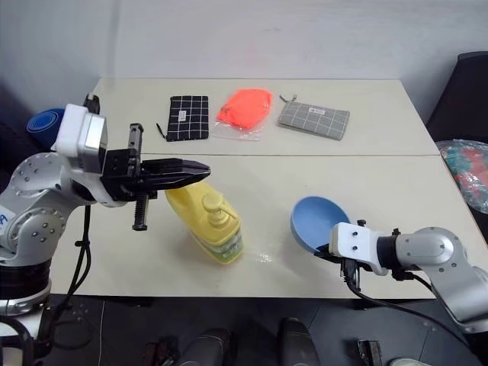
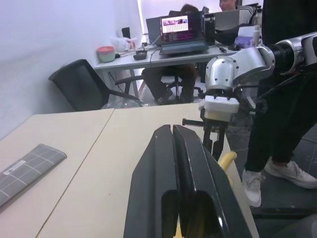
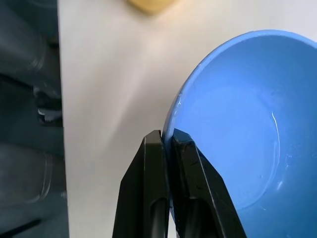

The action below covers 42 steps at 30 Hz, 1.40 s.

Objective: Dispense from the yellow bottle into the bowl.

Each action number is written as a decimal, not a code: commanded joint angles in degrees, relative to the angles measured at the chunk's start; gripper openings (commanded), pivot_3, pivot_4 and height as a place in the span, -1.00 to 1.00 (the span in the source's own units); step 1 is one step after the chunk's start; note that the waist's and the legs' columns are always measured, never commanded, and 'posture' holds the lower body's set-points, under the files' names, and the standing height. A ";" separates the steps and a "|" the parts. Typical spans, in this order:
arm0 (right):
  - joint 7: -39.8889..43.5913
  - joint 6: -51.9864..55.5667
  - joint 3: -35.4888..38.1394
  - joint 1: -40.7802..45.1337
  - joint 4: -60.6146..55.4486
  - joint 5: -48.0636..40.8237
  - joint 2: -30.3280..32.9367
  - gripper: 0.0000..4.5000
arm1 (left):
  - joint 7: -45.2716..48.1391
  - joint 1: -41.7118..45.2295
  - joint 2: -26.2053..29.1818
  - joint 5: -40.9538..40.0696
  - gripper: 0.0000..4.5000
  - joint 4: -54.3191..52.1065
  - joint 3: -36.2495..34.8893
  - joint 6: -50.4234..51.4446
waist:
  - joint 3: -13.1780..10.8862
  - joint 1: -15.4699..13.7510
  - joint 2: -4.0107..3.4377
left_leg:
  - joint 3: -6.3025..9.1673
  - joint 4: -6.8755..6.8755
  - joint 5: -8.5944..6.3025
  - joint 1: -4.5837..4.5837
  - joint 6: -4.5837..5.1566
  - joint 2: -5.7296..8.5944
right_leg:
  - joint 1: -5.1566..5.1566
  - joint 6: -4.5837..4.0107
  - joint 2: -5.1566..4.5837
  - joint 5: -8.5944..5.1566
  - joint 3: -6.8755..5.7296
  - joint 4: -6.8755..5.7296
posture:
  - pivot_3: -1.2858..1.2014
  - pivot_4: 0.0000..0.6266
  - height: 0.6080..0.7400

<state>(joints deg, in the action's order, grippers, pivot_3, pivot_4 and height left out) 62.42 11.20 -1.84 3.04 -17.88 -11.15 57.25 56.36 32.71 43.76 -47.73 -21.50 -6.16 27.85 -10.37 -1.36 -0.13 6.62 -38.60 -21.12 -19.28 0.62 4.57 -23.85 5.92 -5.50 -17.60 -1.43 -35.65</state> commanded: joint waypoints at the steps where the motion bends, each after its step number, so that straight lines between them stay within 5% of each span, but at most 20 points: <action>1: -2.22 -4.86 -0.85 1.22 4.69 1.83 -3.90 -1.00 | -1.30 -0.55 0.12 -2.20 -0.97 -1.40 -3.83 0.98 | 0.00 0.04 0.00 | 0.01 -0.05 -0.01 0.00 -0.02 -0.02 | 0.01 0.00 0.02 0.00 0.00 -0.01 | 0.03 -0.52 1.00; 5: -3.27 -8.24 -0.61 2.09 9.89 0.90 -8.93 -0.67 | -2.33 -5.06 0.87 -4.92 -1.00 -2.87 -8.02 3.20 | 0.00 0.17 0.00 | -0.06 -0.11 -0.03 0.02 -0.06 -0.04 | -0.05 0.00 0.05 0.00 0.09 -0.14 | 0.03 -0.52 1.00; 9: -3.85 -10.47 3.47 0.53 11.07 -3.08 -11.66 -0.08 | 1.54 -14.55 4.77 -6.55 -1.00 -6.06 -12.48 5.40 | 0.00 0.16 -0.01 | -0.09 -0.09 -0.04 0.00 -0.07 -0.07 | -0.08 -0.01 0.08 0.00 0.14 -0.11 | 0.03 -0.52 1.00; 16: 1.32 -12.77 10.40 -6.32 9.63 -11.81 -12.63 1.00 | 9.20 -33.60 10.24 -2.99 -0.20 -9.15 -24.50 3.33 | -0.01 -0.09 -0.04 | -0.08 -0.07 -0.08 0.06 -0.03 -0.10 | 0.06 -0.05 0.08 -0.01 0.15 0.00 | 0.03 -0.52 1.00; 20: 2.33 -14.61 8.79 -5.04 11.22 -11.09 -13.84 1.00 | 11.84 -43.41 8.88 3.29 0.29 -12.27 -23.24 -1.49 | -0.03 0.13 -0.08 | -0.12 -0.04 -0.13 0.14 0.02 -0.13 | 0.12 -0.06 0.08 0.00 0.17 0.05 | 0.03 -0.52 1.00; 24: 1.58 -15.98 5.56 -2.11 14.72 -8.18 -16.12 1.00 | 7.07 -43.69 4.77 4.50 0.83 -13.18 -20.98 -3.09 | -0.04 0.05 -0.09 | -0.13 -0.06 -0.15 0.15 -0.01 -0.18 | 0.13 -0.09 0.12 0.01 0.16 0.03 | 0.03 -0.52 1.00; 32: -0.78 -17.10 1.47 0.07 20.52 -2.66 -18.16 1.00 | 3.59 -43.50 3.41 4.44 0.83 -14.59 -18.88 -3.04 | -0.04 0.02 -0.10 | -0.15 -0.06 -0.18 0.10 0.02 -0.16 | 0.09 -0.09 0.11 0.01 0.17 0.07 | 0.03 -0.52 1.00; 36: -2.04 -18.95 0.64 1.06 22.56 -0.29 -18.71 0.61 | 3.15 -43.45 4.13 2.37 0.84 -14.44 -20.68 -1.81 | -0.03 0.20 -0.11 | -0.16 -0.06 -0.18 0.13 0.01 -0.18 | 0.09 -0.09 0.13 0.01 0.16 0.04 | 0.03 -0.52 1.00; 42: -1.15 -22.51 -0.49 2.10 24.43 0.91 -18.51 -0.33 | 3.31 -43.29 6.54 -3.48 0.84 -13.95 -25.21 2.06 | -0.03 0.16 -0.12 | -0.17 -0.07 -0.19 0.12 0.00 -0.19 | 0.07 -0.10 0.14 0.01 0.17 0.04 | 0.03 -0.52 1.00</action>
<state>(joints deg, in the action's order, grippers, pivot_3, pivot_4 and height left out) 60.64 -9.23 -2.10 4.89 7.02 -10.15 38.68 59.55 -10.95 49.47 -48.78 -34.40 -29.11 29.09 -10.41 -1.20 -0.25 6.45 -38.67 -21.30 -19.16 0.62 4.37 -23.78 5.82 -5.37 -17.60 -1.26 -35.62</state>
